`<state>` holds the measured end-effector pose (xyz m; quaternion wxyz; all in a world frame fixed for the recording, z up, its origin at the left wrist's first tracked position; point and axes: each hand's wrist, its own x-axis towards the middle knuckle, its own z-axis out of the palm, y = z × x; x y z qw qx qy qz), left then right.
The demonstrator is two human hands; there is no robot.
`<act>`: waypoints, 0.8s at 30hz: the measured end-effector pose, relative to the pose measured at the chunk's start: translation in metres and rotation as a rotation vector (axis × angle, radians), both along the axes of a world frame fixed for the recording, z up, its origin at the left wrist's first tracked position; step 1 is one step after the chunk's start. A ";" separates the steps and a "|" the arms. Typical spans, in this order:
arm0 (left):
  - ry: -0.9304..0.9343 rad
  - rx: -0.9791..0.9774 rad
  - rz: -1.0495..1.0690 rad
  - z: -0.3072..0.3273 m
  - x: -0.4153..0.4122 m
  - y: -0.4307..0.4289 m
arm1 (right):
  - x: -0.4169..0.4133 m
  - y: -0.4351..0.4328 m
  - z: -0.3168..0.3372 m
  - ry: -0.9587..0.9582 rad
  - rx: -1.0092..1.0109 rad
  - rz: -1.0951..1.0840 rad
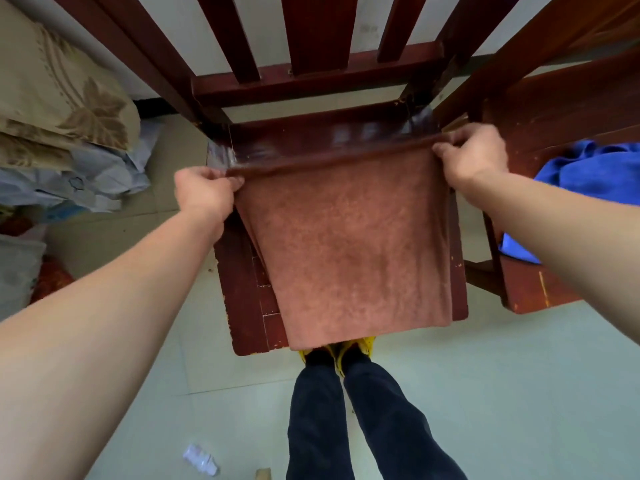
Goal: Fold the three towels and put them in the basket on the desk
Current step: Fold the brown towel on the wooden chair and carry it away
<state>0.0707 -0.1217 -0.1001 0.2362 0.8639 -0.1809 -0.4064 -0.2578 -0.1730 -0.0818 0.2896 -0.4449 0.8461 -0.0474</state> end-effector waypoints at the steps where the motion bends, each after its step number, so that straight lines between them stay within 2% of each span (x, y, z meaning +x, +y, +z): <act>1: -0.016 -0.026 -0.013 0.002 0.003 -0.006 | 0.001 -0.008 0.004 0.006 -0.027 0.008; 4: -0.034 -0.061 -0.015 0.001 0.012 -0.031 | 0.013 -0.034 0.009 0.000 -0.078 0.051; 8: -0.042 0.008 -0.013 -0.013 0.018 -0.040 | 0.028 -0.039 0.000 -0.012 -0.050 0.098; 11: -0.188 0.001 -0.003 -0.014 0.012 -0.025 | 0.024 -0.020 -0.003 -0.015 -0.096 0.152; 14: -0.260 0.018 -0.034 0.003 -0.010 0.021 | 0.007 0.023 0.008 -0.023 -0.140 0.062; 16: -0.182 0.114 -0.020 0.006 -0.026 0.070 | -0.006 0.067 0.012 -0.028 -0.067 -0.013; 20: 0.119 0.409 0.034 0.008 -0.055 0.156 | -0.030 0.164 0.013 -0.051 0.265 -0.060; 22: 0.157 0.464 0.004 0.013 -0.071 0.187 | -0.035 0.198 0.011 -0.068 0.359 -0.038; 24: 0.127 0.436 -0.069 0.015 -0.081 0.201 | -0.035 0.214 0.005 -0.049 0.401 -0.001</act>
